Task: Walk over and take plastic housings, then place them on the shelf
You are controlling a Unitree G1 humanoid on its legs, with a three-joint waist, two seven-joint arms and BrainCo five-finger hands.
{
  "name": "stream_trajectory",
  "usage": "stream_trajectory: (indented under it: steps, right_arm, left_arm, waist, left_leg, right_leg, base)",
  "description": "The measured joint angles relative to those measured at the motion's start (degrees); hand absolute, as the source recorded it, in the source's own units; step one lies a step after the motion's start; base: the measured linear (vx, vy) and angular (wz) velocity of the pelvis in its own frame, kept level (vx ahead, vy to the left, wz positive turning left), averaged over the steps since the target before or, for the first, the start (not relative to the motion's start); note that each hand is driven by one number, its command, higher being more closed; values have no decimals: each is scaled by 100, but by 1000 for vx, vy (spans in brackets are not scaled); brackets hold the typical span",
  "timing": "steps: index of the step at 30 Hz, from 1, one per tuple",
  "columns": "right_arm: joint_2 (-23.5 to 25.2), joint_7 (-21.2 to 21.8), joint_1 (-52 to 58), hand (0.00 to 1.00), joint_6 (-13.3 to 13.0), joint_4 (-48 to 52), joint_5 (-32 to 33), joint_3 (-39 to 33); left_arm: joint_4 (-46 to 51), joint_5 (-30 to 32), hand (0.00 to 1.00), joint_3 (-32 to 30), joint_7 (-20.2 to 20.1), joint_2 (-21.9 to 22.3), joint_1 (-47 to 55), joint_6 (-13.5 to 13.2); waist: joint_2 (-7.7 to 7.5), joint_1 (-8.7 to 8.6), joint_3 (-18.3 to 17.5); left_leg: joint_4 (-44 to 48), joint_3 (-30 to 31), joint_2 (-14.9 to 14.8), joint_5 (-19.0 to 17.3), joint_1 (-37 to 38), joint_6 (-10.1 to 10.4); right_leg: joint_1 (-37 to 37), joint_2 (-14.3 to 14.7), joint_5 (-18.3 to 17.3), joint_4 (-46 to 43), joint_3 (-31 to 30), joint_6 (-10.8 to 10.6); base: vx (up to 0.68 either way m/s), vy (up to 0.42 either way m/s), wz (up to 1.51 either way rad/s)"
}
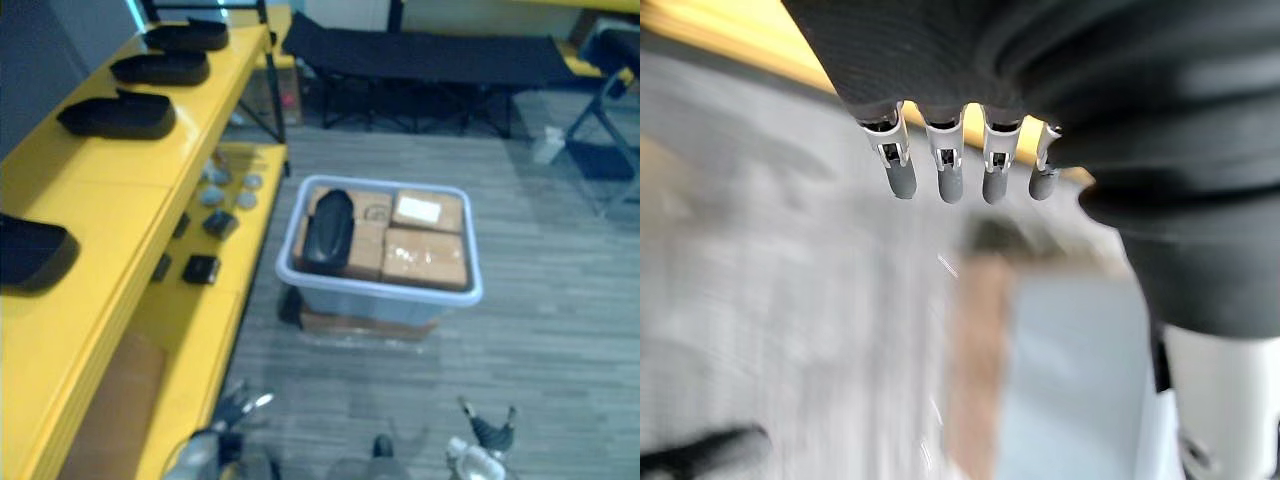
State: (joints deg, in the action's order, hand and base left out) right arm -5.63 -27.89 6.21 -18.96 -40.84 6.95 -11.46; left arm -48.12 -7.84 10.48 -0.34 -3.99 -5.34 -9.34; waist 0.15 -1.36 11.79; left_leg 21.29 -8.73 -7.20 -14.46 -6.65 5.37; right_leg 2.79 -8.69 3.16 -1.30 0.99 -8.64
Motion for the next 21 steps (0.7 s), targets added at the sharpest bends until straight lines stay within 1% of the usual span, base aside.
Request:
stream_trajectory:
  steps: [1,2,3,4,6,8,9,10,11,13,14,15,16,17,19,20,21]
  right_arm:
    - [87,-75,-5,0,-76,332,-110,77]
    - [158,-164,-14,0,-130,738,-111,75]
    - [164,-210,-23,0,-136,964,-111,75]
    - [150,-291,-62,0,-151,1415,-131,50]
    - [94,-402,-232,0,-188,1865,-207,-24]
    - [-11,-554,-548,0,-219,2152,-203,-173]
    - [-149,-611,-871,0,-220,2262,-149,-325]
    - [-371,-696,-1290,0,-199,2260,-26,-412]
    - [-497,-745,-1516,0,-173,2260,60,-434]
    - [-1034,-921,-2426,0,66,2239,413,-437]
    - [-1191,-971,-2675,0,126,2215,477,-441]
    - [-1547,-1015,-3238,0,264,2019,581,-450]
    - [-1964,-1003,-3866,0,480,1606,688,-443]
    - [-2181,-994,-4188,0,573,1340,735,-425]
    - [-2888,-918,-5361,0,802,336,1043,-206]
    - [-3045,-848,-5629,0,850,106,1133,-97]
    - [-3838,-421,-7169,0,1302,-1432,1492,719]
  left_arm:
    - [82,39,0,70,2,-20,-26,32]
    - [115,156,0,146,23,-80,42,158]
    - [106,164,0,164,24,-119,116,219]
    - [57,159,0,159,86,-205,303,332]
    - [-178,133,0,69,255,-331,605,463]
    - [-321,69,0,-209,433,-428,865,432]
    - [-371,-126,0,-472,543,-481,890,417]
    - [-401,-150,0,-678,649,-543,866,387]
    - [-438,-204,0,-767,668,-578,865,372]
    - [-671,-357,0,-1036,692,-660,913,424]
    - [-710,-358,0,-1106,690,-659,936,449]
    - [-719,-365,0,-1241,679,-639,1014,475]
    - [-719,-385,0,-1327,630,-620,1059,502]
    - [-717,-429,0,-1368,615,-601,1071,513]
    - [-709,-597,0,-1423,550,-467,1131,523]
    - [-706,-657,0,-1417,518,-421,1152,524]
    - [-701,-1084,0,-1157,218,-181,1218,512]
  waist:
    - [-52,-13,31]
    - [-78,0,46]
    - [-81,10,48]
    - [-92,32,55]
    - [-106,57,73]
    - [-109,89,182]
    - [-95,128,313]
    - [-91,169,470]
    - [-88,196,540]
    - [-94,301,743]
    - [-86,311,805]
    - [-64,371,942]
    - [-24,425,1101]
    - [8,460,1184]
    - [152,607,1357]
    - [199,611,1383]
    - [553,871,1587]
  left_leg:
    - [25,-1,40,8,-42,-14]
    - [27,9,73,10,-42,-21]
    - [30,12,76,10,-41,-22]
    - [30,18,75,9,-38,-23]
    - [31,40,62,9,-40,-22]
    - [66,124,66,9,-81,-23]
    - [146,218,74,9,-188,-25]
    - [223,334,89,17,-331,-39]
    - [274,386,87,17,-383,-39]
    - [324,624,141,73,-678,-75]
    - [324,693,168,106,-746,-78]
    - [316,830,206,175,-865,-81]
    - [307,955,250,257,-972,-81]
    - [290,1013,274,297,-1013,-80]
    - [162,1230,385,474,-1222,-69]
    - [92,1297,430,536,-1270,-74]
    - [-485,1625,623,944,-1345,-74]
  right_leg:
    - [35,-30,19,-4,-10,-17]
    - [31,-45,23,-8,-5,-19]
    - [29,-48,23,-10,-2,-19]
    - [29,-46,23,-9,2,-19]
    - [20,-32,24,-9,29,-17]
    - [7,-32,27,-14,76,-17]
    - [13,-38,43,-13,170,-22]
    - [16,-33,60,-12,246,-8]
    - [25,-28,66,-11,308,-8]
    - [135,-34,80,-16,501,7]
    - [158,-43,85,-14,557,13]
    - [215,-56,103,-18,688,32]
    - [230,-69,110,-18,823,36]
    - [232,-78,110,-19,888,37]
    - [364,-138,115,-18,1113,44]
    - [391,-165,115,-19,1190,44]
    - [542,-309,94,-110,1498,79]
  base:
    - [-54,50,2]
    - [-49,37,3]
    - [-34,13,3]
    - [0,0,0]
    - [-11,-10,3]
    - [-45,-12,16]
    - [-110,4,35]
    - [-118,7,39]
    - [-129,0,43]
    - [-105,-4,46]
    - [-40,-5,53]
    - [1,-11,62]
    - [-10,-14,61]
    - [-29,-19,61]
    - [-12,-21,54]
    - [63,-30,108]
    - [81,-20,103]
